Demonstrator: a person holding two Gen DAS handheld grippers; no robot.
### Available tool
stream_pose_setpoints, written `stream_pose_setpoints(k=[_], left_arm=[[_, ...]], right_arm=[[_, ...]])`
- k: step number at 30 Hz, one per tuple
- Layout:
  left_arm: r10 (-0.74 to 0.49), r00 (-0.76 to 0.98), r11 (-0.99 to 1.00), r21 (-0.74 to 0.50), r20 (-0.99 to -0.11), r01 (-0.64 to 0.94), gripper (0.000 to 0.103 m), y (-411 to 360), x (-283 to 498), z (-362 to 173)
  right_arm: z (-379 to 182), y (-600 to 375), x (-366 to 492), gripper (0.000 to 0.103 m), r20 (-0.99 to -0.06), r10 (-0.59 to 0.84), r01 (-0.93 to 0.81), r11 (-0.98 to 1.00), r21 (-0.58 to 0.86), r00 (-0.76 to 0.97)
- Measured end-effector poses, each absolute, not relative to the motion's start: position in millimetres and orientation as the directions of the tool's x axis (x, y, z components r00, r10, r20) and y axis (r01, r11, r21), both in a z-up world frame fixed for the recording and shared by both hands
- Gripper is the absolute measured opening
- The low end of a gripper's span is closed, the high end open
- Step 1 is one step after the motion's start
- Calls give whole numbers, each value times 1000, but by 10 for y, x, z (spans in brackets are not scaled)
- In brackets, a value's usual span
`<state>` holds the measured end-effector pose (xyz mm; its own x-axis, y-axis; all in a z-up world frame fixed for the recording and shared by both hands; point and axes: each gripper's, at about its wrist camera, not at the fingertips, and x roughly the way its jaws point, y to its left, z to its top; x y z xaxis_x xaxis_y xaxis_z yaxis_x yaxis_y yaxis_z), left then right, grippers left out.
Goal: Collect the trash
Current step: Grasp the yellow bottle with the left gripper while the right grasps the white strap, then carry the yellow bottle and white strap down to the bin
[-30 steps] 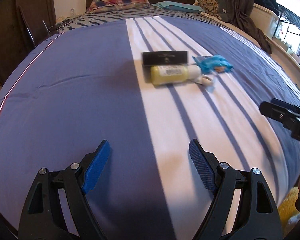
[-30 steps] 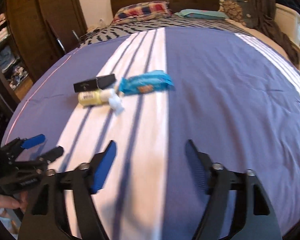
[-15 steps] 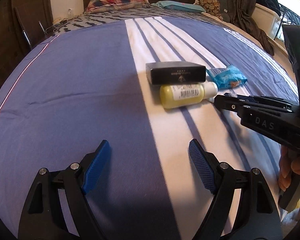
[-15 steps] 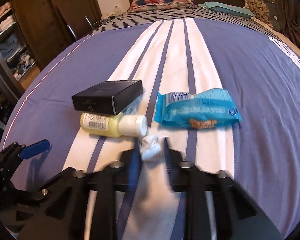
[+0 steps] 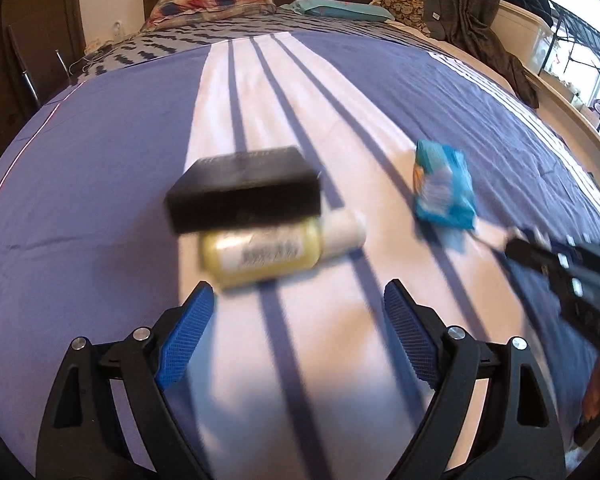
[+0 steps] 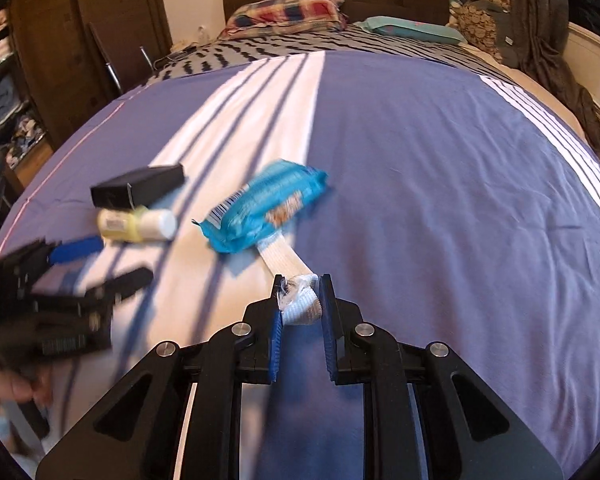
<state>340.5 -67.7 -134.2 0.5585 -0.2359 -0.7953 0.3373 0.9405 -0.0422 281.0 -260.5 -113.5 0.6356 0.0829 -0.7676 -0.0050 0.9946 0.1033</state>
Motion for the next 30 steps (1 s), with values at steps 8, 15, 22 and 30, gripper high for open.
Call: stream_pose_setpoints(k=[8,15,22,30], left_arm=[[-206,559,952,-31,-803,306,84,-789,3663,-1375],[-205,563,947,-17,-800,320,79,-748,3571,-1369],[-230,565,936,-21,-793,352,79,-707,3098,-1311],[-287,548,920,-66,-785,386,79,-633,2328,-1281]], right_arm=[[-1177,-2783,2651,18,-760,89,7,993,122,644],[-1186,-2780,2556,18,-757,104,7,990,142,645],[-1124,-2642,2252,18,-753,111,-3,990,143,649],[-1064,-2594,1728,18,-753,84,33,990,138,653]])
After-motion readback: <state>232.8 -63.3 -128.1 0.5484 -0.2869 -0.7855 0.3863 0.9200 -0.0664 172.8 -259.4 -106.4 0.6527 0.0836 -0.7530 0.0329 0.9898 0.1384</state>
